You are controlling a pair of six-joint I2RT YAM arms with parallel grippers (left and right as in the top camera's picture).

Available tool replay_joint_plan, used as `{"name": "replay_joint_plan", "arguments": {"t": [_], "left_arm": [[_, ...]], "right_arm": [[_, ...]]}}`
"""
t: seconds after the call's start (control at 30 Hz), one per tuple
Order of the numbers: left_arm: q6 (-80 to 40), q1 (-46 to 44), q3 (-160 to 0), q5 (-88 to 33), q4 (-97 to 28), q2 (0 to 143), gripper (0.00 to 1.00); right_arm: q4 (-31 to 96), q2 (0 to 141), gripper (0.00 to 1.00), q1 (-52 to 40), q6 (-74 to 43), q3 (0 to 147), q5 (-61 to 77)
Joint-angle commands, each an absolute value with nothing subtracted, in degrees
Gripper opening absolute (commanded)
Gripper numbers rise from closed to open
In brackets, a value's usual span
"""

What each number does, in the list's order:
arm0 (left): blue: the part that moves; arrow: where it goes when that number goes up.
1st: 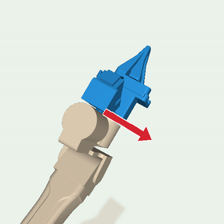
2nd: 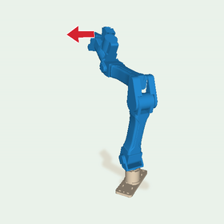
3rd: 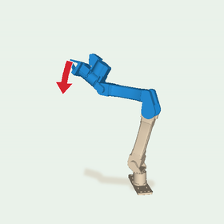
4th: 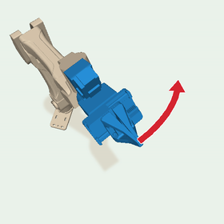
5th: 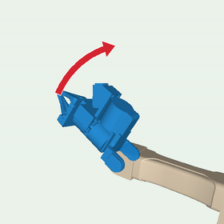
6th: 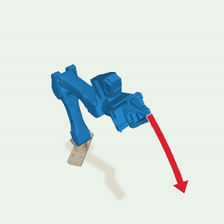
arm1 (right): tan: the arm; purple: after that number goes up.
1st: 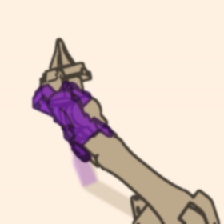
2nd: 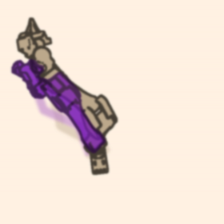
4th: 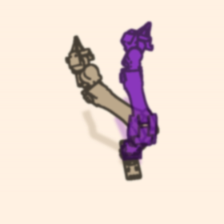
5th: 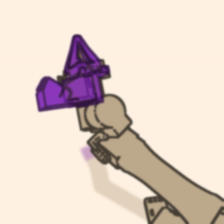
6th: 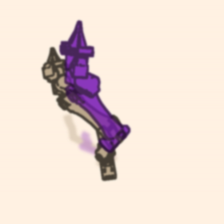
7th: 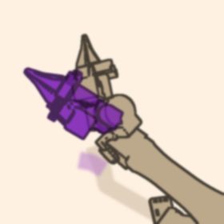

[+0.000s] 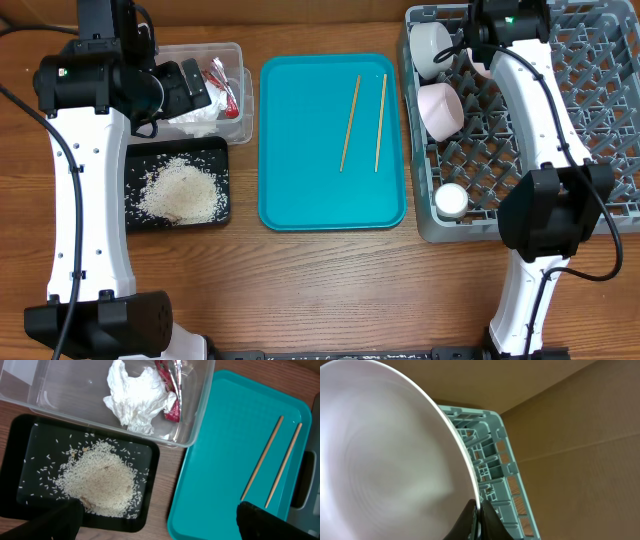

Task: Sort waste into correct bins and load items into the dishwasher
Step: 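Carry the plate to the rack and stand it upright with the right gripper, then reach the right gripper to the teal tray and grasp one chopstick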

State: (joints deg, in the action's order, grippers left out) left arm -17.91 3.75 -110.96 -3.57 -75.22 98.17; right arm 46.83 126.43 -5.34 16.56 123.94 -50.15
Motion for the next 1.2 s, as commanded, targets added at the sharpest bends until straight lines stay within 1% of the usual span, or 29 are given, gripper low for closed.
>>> {"name": "replay_joint_plan", "arguments": {"t": [0.0, 0.13, 0.17, 0.2, 0.27, 0.3, 0.33, 0.37, 0.5, 0.6, 0.67, 0.73, 0.87, 0.9, 0.93, 1.0, 1.1, 1.13, 1.17], "left_arm": [[-18.46, 3.36, -111.28, -2.96, -75.11, 98.13, 1.00], [-18.46, 3.36, -111.28, -2.96, -75.11, 98.13, 1.00], [-18.46, 3.36, -111.28, -2.96, -75.11, 98.13, 1.00], [-18.46, 3.36, -111.28, -2.96, -75.11, 98.13, 1.00], [-18.46, 3.36, -111.28, -2.96, -75.11, 98.13, 1.00], [-18.46, 3.36, -111.28, -2.96, -75.11, 98.13, 1.00], [-18.46, 3.36, -111.28, -2.96, -75.11, 98.13, 1.00], [-18.46, 3.36, -111.28, -2.96, -75.11, 98.13, 1.00], [-18.46, 3.36, -111.28, -2.98, -75.11, 98.13, 1.00], [-18.46, 3.36, -111.28, -2.96, -75.11, 98.13, 1.00], [-18.46, 3.36, -111.28, -2.96, -75.11, 98.13, 1.00], [-18.46, 3.36, -111.28, -2.96, -75.09, 98.13, 1.00], [-18.46, 3.36, -111.28, -2.96, -75.09, 98.13, 1.00], [-18.46, 3.36, -111.28, -2.96, -75.11, 98.13, 1.00], [-18.46, 3.36, -111.28, -2.96, -75.11, 98.13, 1.00], [-18.46, 3.36, -111.28, -2.96, -75.09, 98.13, 1.00], [-18.46, 3.36, -111.28, -2.96, -75.09, 98.13, 1.00], [-18.46, 3.36, -111.28, -2.96, -75.09, 98.13, 1.00], [-18.46, 3.36, -111.28, -2.96, -75.11, 98.13, 1.00]], "right_arm": [[46.76, 128.09, 0.04, -5.34, 16.43, 123.70, -49.76], [46.28, 128.22, 0.04, -5.32, 16.27, 123.70, -47.62], [46.04, 128.22, 0.10, -5.32, 16.27, 123.70, -47.16], [45.87, 128.22, 0.22, -5.32, 16.19, 123.70, -46.68], [45.06, 128.18, 0.55, -5.30, 13.08, 123.72, -46.15], [44.91, 127.92, 0.66, -5.17, 11.16, 123.83, -45.93], [44.84, 127.66, 0.74, -5.06, 10.04, 123.90, -45.23], [44.97, 127.02, 0.80, -4.89, 8.86, 123.94, -43.51], [46.48, 123.46, 1.00, -4.69, 5.45, 124.66, -37.15], [49.34, 120.11, 1.00, -4.75, 2.11, 126.39, -30.41], [50.83, 117.56, 1.00, -4.86, 0.93, 126.80, -20.97], [52.62, 115.44, 1.00, -4.86, 0.73, 126.80, -8.88], [55.99, 113.93, 1.00, -4.86, -0.08, 126.72, 21.78], [55.86, 114.37, 1.00, -5.21, -0.12, 126.45, 26.59], [55.68, 114.91, 0.95, -5.74, -0.93, 126.06, 29.10], [55.72, 116.20, 0.90, -7.70, -4.01, 124.70, 28.12], [56.38, 118.89, 0.83, -12.03, -8.78, 122.61, 22.81], [56.53, 119.79, 0.80, -13.67, -10.68, 121.93, 21.02], [56.38, 120.75, 0.74, -15.59, -12.86, 120.92, 18.24]]}}
